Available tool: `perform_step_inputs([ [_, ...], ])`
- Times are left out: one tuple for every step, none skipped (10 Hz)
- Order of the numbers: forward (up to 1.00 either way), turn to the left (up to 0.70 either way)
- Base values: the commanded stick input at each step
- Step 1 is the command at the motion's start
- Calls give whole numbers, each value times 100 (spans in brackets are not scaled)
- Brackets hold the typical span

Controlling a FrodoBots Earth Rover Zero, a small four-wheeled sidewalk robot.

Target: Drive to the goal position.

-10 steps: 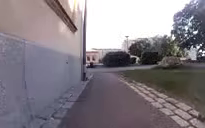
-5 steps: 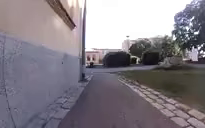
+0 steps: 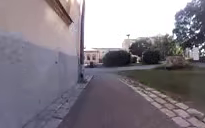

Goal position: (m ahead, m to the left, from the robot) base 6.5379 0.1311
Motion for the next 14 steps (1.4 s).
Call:
perform_step_inputs([
  [60, 0],
  [60, 0],
  [60, 0],
  [60, 0],
  [60, 0],
  [60, 0],
  [60, 0],
  [60, 0],
  [60, 0],
  [60, 0],
  [60, 0],
  [60, 0],
  [60, 0],
  [60, 0],
])
